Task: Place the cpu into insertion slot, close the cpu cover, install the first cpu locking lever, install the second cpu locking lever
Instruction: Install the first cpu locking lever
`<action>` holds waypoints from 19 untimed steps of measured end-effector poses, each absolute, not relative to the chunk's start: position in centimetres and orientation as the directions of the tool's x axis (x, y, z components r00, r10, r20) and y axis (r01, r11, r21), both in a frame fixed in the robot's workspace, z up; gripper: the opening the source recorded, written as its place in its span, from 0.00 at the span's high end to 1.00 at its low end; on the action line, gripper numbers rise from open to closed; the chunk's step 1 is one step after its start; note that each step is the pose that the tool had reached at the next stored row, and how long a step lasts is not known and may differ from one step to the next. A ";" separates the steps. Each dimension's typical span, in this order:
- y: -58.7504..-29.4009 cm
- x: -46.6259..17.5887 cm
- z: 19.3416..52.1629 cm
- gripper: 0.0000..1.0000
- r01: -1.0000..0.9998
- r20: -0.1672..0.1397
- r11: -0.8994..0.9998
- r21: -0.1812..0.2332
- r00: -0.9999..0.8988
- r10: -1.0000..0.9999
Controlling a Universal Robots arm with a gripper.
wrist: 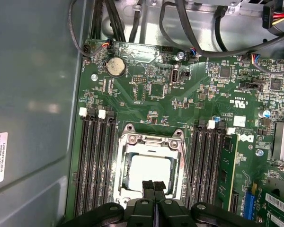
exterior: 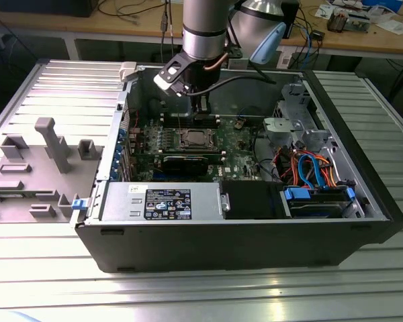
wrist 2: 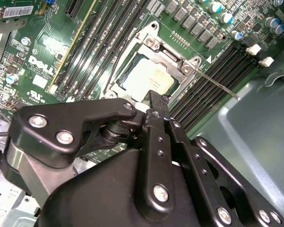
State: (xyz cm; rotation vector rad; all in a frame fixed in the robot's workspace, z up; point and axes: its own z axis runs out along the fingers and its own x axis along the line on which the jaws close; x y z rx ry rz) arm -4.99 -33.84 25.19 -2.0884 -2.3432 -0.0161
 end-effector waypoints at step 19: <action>-33.8 -5.0 25.2 0.89 0.928 0.008 0.372 0.006 -0.372 0.928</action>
